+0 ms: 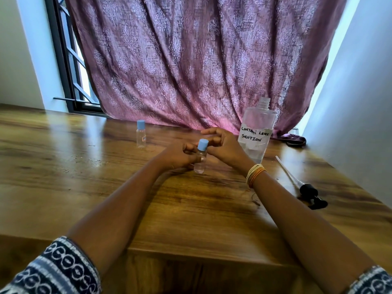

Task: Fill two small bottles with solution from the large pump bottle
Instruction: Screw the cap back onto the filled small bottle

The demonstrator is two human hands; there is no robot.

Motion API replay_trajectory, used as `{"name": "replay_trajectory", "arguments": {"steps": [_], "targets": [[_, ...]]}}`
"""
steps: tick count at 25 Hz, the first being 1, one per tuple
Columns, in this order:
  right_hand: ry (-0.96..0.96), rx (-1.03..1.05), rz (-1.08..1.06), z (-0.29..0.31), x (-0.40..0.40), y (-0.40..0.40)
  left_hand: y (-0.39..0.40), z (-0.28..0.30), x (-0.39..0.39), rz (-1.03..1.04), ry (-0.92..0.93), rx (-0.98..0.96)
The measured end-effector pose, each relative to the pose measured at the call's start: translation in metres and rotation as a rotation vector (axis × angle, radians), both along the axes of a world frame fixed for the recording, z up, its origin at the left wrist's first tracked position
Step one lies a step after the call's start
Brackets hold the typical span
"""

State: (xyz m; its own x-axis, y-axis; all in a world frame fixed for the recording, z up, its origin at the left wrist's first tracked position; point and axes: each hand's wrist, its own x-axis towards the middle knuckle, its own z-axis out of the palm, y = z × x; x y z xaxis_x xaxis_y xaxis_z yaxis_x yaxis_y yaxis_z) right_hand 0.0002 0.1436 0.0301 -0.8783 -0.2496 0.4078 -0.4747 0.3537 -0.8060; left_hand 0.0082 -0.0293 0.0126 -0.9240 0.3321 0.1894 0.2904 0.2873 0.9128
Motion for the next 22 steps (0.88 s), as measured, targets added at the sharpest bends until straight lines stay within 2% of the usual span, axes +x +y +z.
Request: {"name": "replay_trajectory", "arguments": {"steps": [6,13,18,22], "targets": [[-0.097,-0.122,0.165,0.004,-0.002,0.001,-0.001,0.001,0.000,-0.011,0.042,-0.037],[-0.003,-0.039,0.002,0.000,0.000,0.000,-0.002,-0.001,-0.003,-0.039,0.070,-0.040],[-0.205,-0.142,0.272,0.005,-0.003,0.010,-0.003,-0.002,-0.008,-0.010,0.104,-0.098],[-0.140,-0.082,0.165,0.001,-0.005,0.009,-0.003,-0.002,-0.009,-0.025,0.107,-0.107]]}}
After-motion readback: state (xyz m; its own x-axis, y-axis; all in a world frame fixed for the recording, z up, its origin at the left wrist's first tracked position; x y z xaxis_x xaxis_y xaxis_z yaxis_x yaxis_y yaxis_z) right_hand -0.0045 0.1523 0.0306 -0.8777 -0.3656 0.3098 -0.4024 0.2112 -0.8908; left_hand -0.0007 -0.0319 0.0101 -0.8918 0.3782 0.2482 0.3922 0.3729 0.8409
